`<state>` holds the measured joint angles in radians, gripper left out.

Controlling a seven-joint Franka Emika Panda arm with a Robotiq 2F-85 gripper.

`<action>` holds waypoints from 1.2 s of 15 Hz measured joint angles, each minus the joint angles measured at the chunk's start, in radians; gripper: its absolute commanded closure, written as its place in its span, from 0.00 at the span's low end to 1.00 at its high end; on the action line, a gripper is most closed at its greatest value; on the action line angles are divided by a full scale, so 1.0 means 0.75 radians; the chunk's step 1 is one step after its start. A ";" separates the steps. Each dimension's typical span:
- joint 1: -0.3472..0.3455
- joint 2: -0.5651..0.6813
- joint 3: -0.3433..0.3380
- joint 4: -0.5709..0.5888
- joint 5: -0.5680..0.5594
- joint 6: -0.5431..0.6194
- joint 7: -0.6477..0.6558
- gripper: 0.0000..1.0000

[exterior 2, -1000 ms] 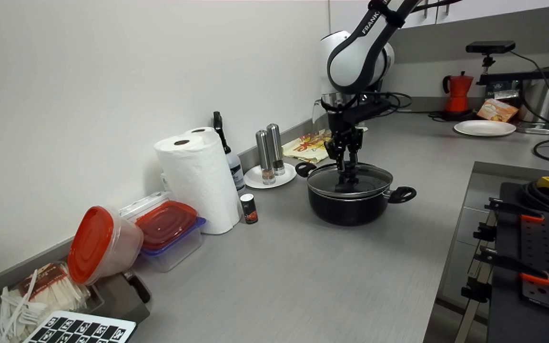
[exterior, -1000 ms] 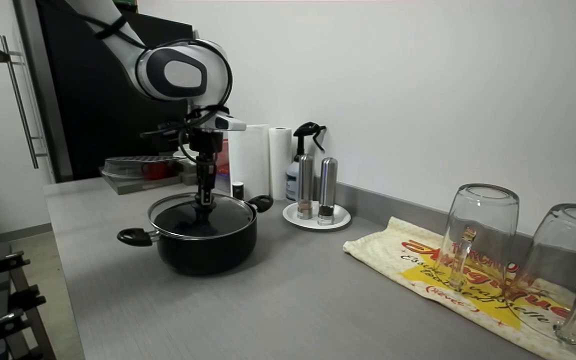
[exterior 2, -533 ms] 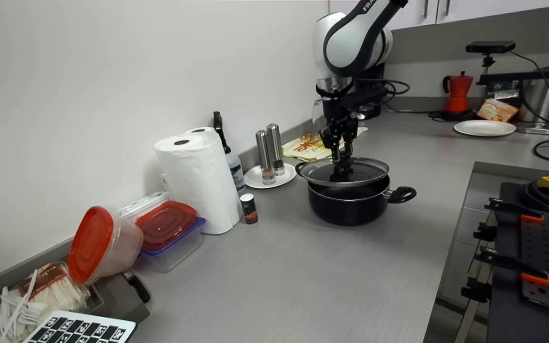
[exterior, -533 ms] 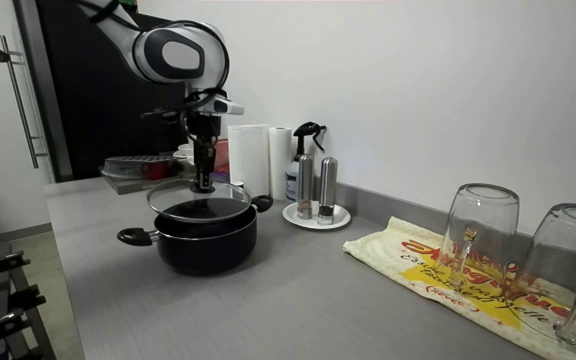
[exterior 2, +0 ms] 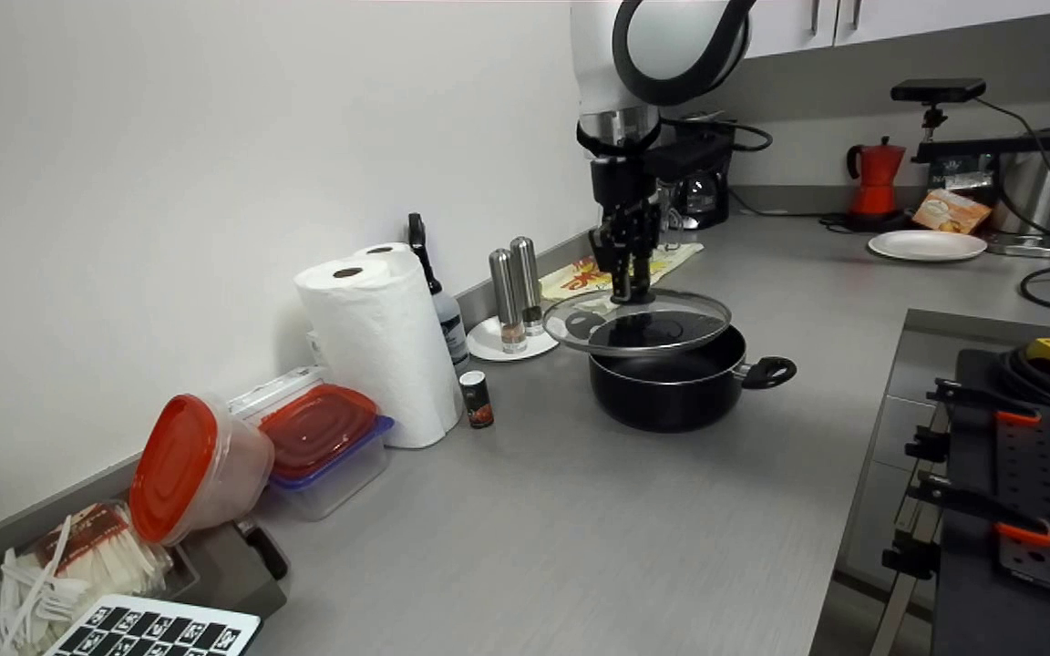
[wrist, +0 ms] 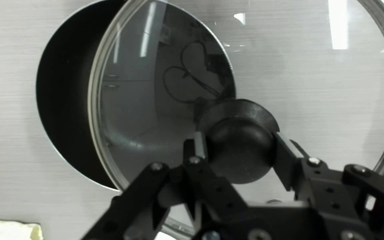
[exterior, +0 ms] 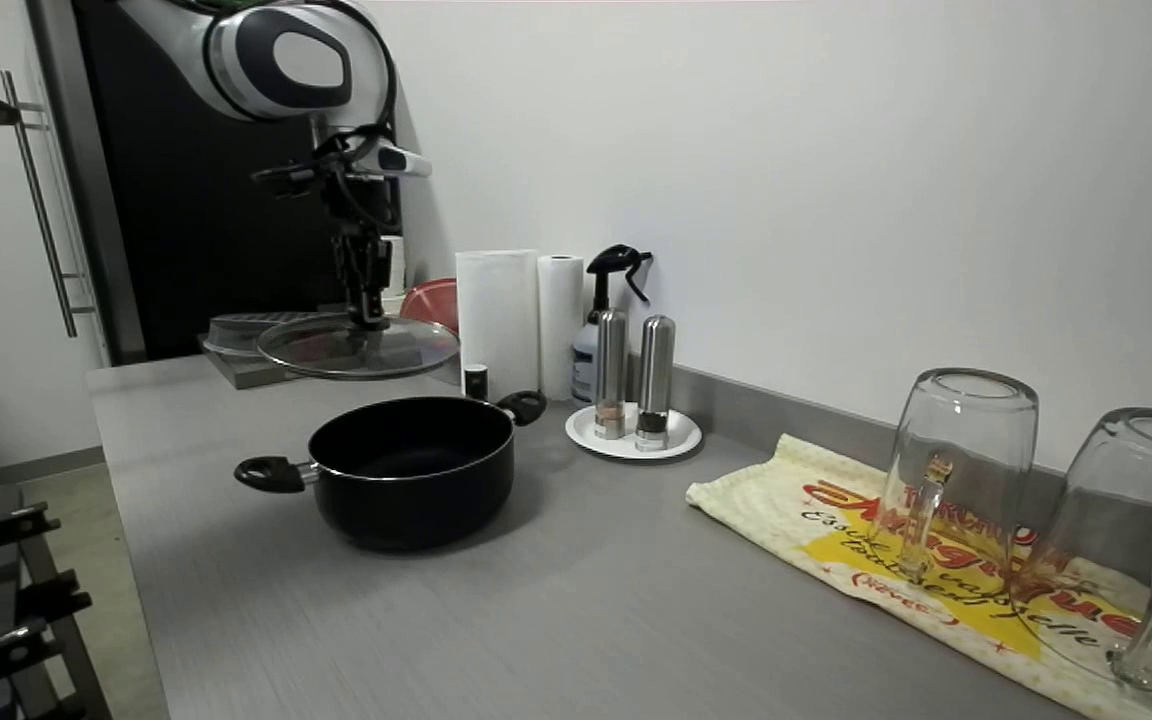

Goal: Take the lid off the pot

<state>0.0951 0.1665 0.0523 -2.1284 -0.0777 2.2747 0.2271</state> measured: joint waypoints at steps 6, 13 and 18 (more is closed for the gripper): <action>0.147 -0.038 0.134 -0.089 -0.080 0.039 0.013 0.75; 0.288 0.033 0.216 -0.076 -0.207 0.095 0.098 0.75; 0.366 0.158 0.217 0.013 -0.343 0.130 0.184 0.75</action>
<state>0.3693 0.2852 0.2150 -2.1184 -0.3346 2.3725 0.3654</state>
